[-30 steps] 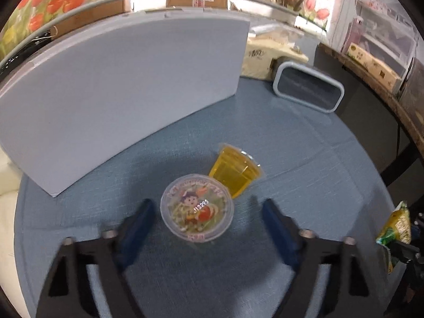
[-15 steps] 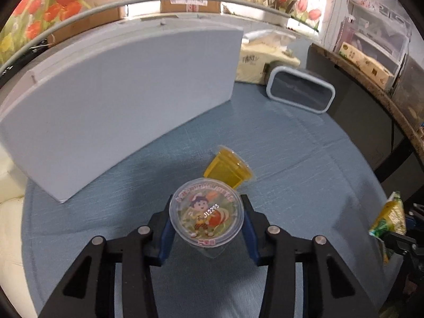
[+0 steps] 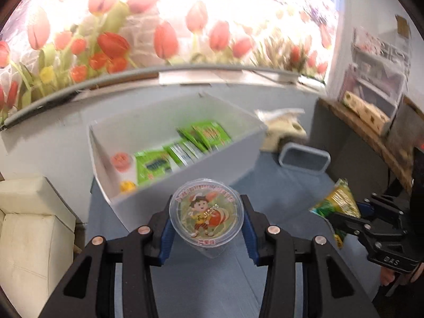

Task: Organize snacks
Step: 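Grasp the round lidded jelly cup with the left gripper while the right carries the bag into the box, then release the jelly cup and bag into the white box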

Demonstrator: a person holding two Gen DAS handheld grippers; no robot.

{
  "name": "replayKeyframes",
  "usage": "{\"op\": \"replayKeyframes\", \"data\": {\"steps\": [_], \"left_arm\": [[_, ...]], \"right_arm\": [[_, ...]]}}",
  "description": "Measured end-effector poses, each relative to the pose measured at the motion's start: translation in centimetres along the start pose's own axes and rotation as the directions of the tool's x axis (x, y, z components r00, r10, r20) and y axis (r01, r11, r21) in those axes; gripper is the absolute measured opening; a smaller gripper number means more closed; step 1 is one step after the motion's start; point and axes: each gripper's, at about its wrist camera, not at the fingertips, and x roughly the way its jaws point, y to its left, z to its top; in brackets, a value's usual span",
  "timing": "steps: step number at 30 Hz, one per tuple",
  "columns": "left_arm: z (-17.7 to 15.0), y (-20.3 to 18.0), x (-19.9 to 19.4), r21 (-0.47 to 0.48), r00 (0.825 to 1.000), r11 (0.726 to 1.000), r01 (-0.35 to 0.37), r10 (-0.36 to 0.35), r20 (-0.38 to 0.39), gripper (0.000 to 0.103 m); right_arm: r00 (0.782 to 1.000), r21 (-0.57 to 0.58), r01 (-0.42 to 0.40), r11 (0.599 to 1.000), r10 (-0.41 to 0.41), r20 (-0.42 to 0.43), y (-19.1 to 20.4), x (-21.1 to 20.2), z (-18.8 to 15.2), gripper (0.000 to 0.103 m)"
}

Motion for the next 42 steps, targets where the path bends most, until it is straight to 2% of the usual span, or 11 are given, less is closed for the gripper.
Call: {"op": "replayKeyframes", "data": {"steps": [8, 13, 16, 17, 18, 19, 20, 21, 26, 35, 42], "left_arm": [[5.8, 4.4, 2.3, -0.055, 0.999, 0.998, -0.024, 0.026, 0.037, 0.049], [8.0, 6.4, 6.3, -0.054, 0.999, 0.998, -0.034, 0.034, 0.002, 0.049], [8.2, 7.4, 8.5, -0.041, 0.997, 0.997, -0.067, 0.065, -0.047, 0.051], [8.0, 7.6, 9.0, -0.038, 0.996, 0.997, -0.073, 0.071, -0.059, 0.060], [7.7, 7.9, 9.3, -0.032, 0.995, 0.996, -0.085, 0.082, -0.065, 0.080], [7.5, 7.9, 9.2, -0.029, 0.995, 0.996, -0.090, 0.089, -0.054, 0.090], [7.2, 7.9, 9.0, -0.013, 0.995, 0.996, -0.092, 0.092, -0.036, 0.103], [7.0, 7.9, 8.9, -0.005, 0.995, 0.995, -0.098, 0.098, -0.028, 0.103], [6.3, 8.0, 9.1, -0.014, 0.995, 0.997, -0.076, 0.075, -0.062, 0.103], [6.6, 7.1, 7.8, -0.039, 0.996, 0.996, -0.074, 0.072, -0.050, 0.103], [6.5, 6.0, 3.3, -0.054, 0.998, 0.997, -0.058, 0.058, 0.010, 0.103]], "right_arm": [[0.999, -0.053, 0.001, 0.999, 0.000, 0.032, 0.9, 6.9, 10.9, 0.032], [1.000, -0.084, 0.013, 0.996, -0.014, -0.013, 0.1, 12.1, 14.7, 0.032], [0.998, -0.087, 0.057, 0.995, -0.059, -0.018, -0.7, 14.1, 15.2, 0.034], [0.997, -0.084, 0.070, 0.994, -0.072, -0.019, -1.0, 14.4, 15.3, 0.036], [0.994, -0.081, 0.102, 0.991, -0.104, -0.020, -1.4, 14.8, 15.2, 0.056], [0.994, -0.085, 0.109, 0.990, -0.110, -0.010, -1.6, 14.7, 15.1, 0.078], [0.992, -0.091, 0.125, 0.988, -0.124, 0.014, -1.7, 14.5, 15.0, 0.083], [0.990, -0.094, 0.144, 0.985, -0.143, 0.020, -1.9, 14.4, 14.9, 0.090], [0.988, -0.060, 0.154, 0.986, -0.153, 0.013, -2.8, 14.1, 15.1, 0.103], [0.990, -0.035, 0.140, 0.990, -0.140, 0.016, -2.3, 12.3, 14.9, 0.103], [0.992, -0.027, 0.111, 0.993, -0.110, 0.060, -1.2, 7.8, 12.4, 0.103]]}}
